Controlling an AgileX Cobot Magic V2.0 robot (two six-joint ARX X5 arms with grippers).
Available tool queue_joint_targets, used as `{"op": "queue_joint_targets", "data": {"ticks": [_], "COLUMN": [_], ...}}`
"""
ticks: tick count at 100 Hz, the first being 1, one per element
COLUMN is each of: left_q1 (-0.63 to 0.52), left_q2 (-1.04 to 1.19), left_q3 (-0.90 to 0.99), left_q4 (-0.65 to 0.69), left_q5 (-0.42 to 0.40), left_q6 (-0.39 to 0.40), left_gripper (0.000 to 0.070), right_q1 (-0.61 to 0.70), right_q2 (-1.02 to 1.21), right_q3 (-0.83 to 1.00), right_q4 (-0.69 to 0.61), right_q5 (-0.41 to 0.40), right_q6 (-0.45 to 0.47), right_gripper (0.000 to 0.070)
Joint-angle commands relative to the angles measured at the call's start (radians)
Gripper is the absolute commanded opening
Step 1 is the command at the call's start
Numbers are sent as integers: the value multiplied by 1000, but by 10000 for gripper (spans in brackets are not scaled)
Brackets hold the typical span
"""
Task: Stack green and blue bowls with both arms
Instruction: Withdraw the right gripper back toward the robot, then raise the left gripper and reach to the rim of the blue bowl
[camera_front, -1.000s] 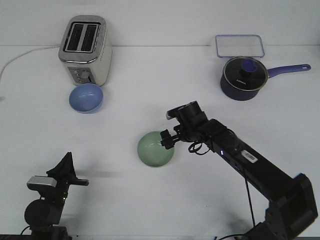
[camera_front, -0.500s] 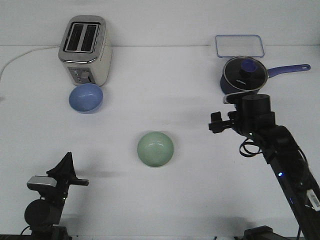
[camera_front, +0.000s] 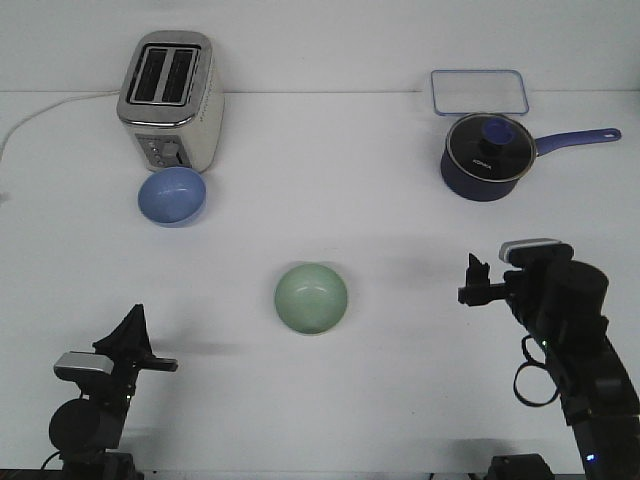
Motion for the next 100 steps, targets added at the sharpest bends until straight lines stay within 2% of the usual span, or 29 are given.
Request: {"op": "queue_joint_targets", "data": {"ticks": [1,19,25,39,100], "left_q1": [1,1,1,1,1], "left_q2": [-2,-2,-2,-2,-2], "left_q3": [-19,-19,-19,-19,-19], "left_q4": [10,10,10,10,10], "left_q5": [-2,-2,-2,-2,-2], "left_q6": [8,8,8,8,8], "left_gripper": [10,11,11,11,11], "right_q1": [1,1,2,3,3], "right_q2": [-43,-203,-250,-333,-362], "right_q3": [-70,-304,-366,-446,-458], "right_q4": [50,229,296,396,455], "right_q5": [3,18,16,16,39], "right_q6": [-3,5,37,51,50], "right_gripper": [514,514,515,515,514]}}
